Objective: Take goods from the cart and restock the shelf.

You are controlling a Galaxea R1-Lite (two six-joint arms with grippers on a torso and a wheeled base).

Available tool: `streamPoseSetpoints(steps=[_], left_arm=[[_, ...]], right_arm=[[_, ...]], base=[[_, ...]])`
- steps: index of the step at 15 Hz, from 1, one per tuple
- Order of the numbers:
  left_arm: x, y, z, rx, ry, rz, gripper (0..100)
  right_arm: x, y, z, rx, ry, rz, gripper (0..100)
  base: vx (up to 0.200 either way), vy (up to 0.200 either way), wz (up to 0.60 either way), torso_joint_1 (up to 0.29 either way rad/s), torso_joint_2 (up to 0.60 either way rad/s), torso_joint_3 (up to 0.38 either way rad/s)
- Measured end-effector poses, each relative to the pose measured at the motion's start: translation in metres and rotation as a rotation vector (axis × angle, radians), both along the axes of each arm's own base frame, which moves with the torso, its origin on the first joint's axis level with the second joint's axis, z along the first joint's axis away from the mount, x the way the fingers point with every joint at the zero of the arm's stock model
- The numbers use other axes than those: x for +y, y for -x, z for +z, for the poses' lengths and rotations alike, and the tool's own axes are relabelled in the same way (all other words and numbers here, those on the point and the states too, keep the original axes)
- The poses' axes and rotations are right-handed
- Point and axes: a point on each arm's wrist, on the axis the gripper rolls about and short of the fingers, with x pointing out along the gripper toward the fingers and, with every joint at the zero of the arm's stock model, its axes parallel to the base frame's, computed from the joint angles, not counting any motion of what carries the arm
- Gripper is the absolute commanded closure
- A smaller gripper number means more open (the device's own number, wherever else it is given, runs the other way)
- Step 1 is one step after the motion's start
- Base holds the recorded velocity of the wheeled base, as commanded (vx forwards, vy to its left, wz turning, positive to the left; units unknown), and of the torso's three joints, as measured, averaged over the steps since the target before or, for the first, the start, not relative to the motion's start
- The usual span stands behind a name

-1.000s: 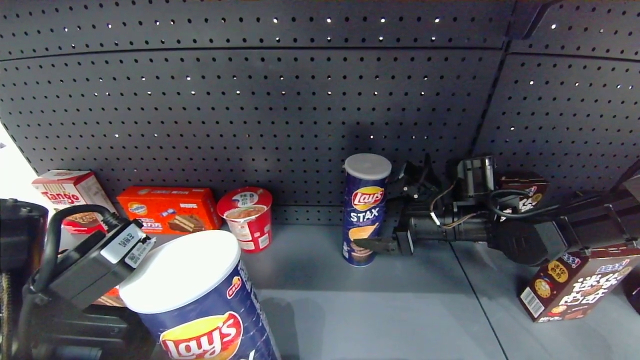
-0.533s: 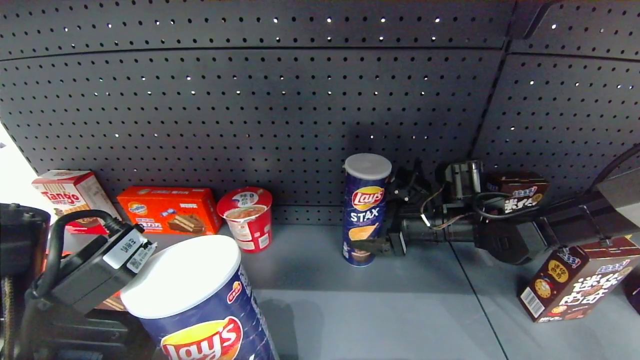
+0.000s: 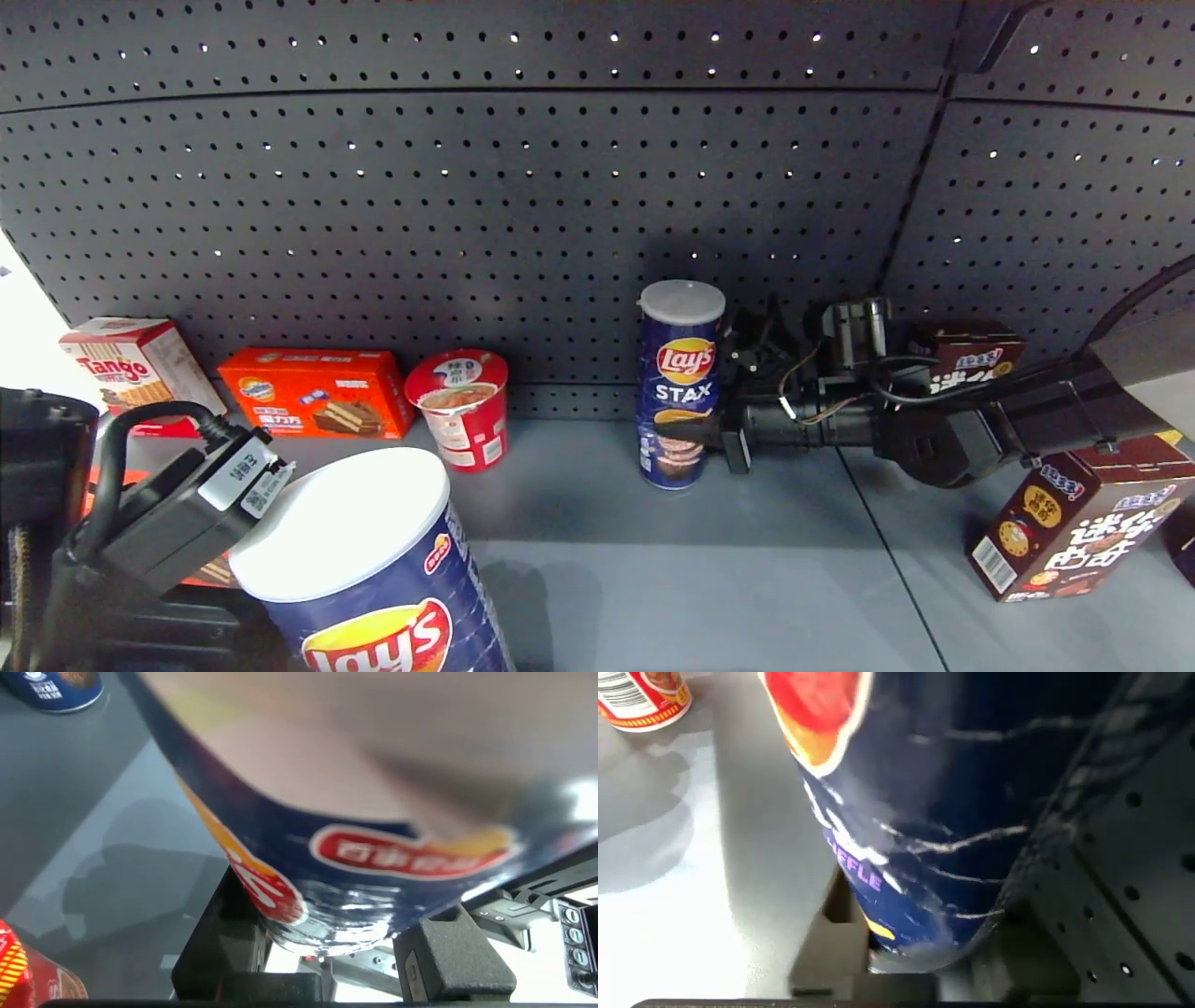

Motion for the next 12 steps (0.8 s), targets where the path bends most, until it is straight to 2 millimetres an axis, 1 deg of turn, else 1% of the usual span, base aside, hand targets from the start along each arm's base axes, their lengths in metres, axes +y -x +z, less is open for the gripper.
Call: streamPoseSetpoints(steps=[3, 7, 9, 12], left_arm=[[0.001, 0.002, -0.003, 0.010, -0.004, 0.001, 100], [0.002, 0.004, -0.002, 0.004, -0.002, 0.001, 100], [0.002, 0.004, -0.002, 0.004, -0.001, -0.001, 100], [0.001, 0.004, -0.001, -0.001, 0.001, -0.003, 100]], right_arm=[[-0.001, 0.003, 0.003, -0.005, -0.001, -0.004, 100], [-0.003, 0.020, 0.012, -0.012, 0.013, -0.049, 100], [-0.009, 0.036, 0.010, 0.016, 0.025, -0.060, 100], [-0.016, 0.070, 0.006, 0.059, 0.007, -0.057, 100]], base=[[0.000, 0.000, 0.00, 0.000, 0.00, 0.000], [0.000, 0.000, 0.00, 0.000, 0.00, 0.000], [0.000, 0.000, 0.00, 0.000, 0.00, 0.000], [0.000, 0.000, 0.00, 0.000, 0.00, 0.000]])
